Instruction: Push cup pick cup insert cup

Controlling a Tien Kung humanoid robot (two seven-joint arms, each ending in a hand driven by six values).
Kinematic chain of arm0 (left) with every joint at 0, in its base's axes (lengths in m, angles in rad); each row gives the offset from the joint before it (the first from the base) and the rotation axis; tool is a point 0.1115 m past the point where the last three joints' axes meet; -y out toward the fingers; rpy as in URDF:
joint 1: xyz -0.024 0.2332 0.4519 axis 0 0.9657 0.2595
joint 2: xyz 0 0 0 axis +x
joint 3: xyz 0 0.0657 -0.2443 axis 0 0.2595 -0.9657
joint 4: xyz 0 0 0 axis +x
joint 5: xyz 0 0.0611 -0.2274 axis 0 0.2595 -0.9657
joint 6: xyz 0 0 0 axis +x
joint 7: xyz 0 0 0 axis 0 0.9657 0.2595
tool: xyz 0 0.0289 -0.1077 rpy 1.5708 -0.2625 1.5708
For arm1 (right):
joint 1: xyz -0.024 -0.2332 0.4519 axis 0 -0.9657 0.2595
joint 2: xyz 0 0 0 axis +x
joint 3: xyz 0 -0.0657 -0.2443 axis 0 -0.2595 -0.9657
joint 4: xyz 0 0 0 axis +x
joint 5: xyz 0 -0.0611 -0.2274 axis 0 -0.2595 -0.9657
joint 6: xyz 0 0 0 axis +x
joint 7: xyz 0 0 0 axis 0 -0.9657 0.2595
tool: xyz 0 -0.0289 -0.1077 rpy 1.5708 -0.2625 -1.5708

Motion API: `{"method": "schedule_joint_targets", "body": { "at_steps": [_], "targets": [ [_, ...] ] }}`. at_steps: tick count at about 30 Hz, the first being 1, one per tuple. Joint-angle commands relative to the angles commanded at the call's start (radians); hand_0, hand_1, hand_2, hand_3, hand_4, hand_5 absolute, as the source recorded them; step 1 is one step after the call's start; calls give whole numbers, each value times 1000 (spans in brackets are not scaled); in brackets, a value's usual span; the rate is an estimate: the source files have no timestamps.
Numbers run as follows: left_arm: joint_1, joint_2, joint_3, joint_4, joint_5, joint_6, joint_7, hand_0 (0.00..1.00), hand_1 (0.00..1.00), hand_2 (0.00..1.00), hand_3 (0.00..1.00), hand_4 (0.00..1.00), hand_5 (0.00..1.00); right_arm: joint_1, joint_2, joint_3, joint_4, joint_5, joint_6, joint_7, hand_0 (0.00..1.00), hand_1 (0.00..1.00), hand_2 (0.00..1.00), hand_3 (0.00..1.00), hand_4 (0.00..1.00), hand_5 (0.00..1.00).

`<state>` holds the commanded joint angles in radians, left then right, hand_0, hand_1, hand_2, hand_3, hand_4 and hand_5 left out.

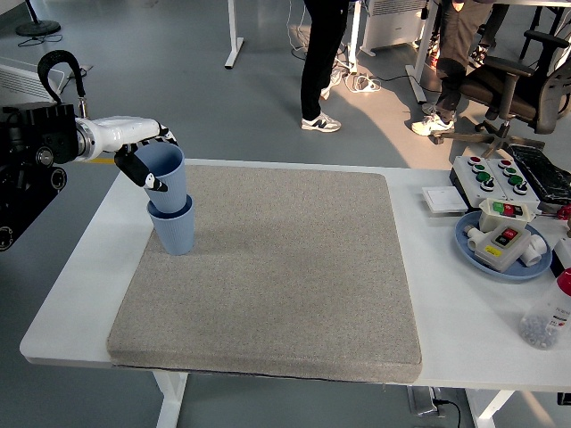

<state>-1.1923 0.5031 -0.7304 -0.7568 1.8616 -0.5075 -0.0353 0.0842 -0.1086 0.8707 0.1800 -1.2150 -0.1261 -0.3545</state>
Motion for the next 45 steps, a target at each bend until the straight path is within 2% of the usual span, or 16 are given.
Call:
{"method": "schedule_joint_targets", "body": {
  "at_steps": [7,8,13,14,19,20,25,26,31,36,37,38,40,43,44,45],
  "targets": [
    [-2,-6,60,34,-20,41,-29,536,498,476,453,526,2,2,-1,0,0,-6,1,1,529,547,614,617,183,734],
    [-1,-7,63,36,-21,44,-30,412,506,500,528,739,133,2,-1,0,0,-6,1,1,529,547,614,617,183,734],
    [3,-12,82,51,-20,68,-43,412,506,500,528,739,133,3,-2,-1,0,-7,2,1,529,547,614,617,183,734],
    [4,-13,83,54,-17,74,-47,583,751,820,837,909,342,3,-2,-1,0,-8,2,1,529,547,614,617,183,734],
    [12,-16,93,65,9,114,-72,583,751,820,837,909,342,4,-2,0,0,-9,2,1,529,547,614,617,183,734],
    [14,-17,94,67,11,120,-74,893,945,998,998,988,407,4,-2,0,0,-10,2,1,529,547,614,617,183,733],
    [24,-20,101,80,1,160,-77,893,945,998,998,988,407,5,-2,1,0,-13,3,2,529,547,614,617,183,733],
    [25,-20,102,81,-1,168,-78,988,998,998,998,998,427,5,-2,1,0,-13,2,2,529,547,614,617,182,733],
    [28,-19,103,92,-23,228,-79,988,998,998,998,998,427,6,-2,3,0,-16,2,2,529,547,614,617,182,733],
    [38,-14,87,84,-36,265,-76,998,998,998,998,998,461,6,-2,3,0,-16,2,3,529,547,612,617,183,734],
    [43,-13,83,80,-41,281,-76,998,998,998,998,998,461,6,-2,4,0,-15,2,3,529,547,612,617,183,734],
    [52,-12,73,71,-55,303,-72,998,998,998,998,998,598,6,-2,4,0,-15,2,3,529,547,614,616,183,734],
    [60,-11,62,62,-76,357,-68,998,998,998,998,998,598,6,-2,4,0,-15,2,3,529,547,614,616,183,734],
    [112,-2,-10,-11,-189,468,-45,998,998,998,998,998,598,5,-2,5,0,-14,1,4,529,547,614,616,183,734],
    [124,0,-26,-26,-214,493,-39,903,891,959,891,806,743,4,-2,6,0,-14,1,4,529,547,613,617,183,734],
    [163,-1,-71,-72,-259,537,-31,903,891,959,891,806,743,3,-2,8,0,-14,0,5,529,547,613,617,183,734]
  ]
}}
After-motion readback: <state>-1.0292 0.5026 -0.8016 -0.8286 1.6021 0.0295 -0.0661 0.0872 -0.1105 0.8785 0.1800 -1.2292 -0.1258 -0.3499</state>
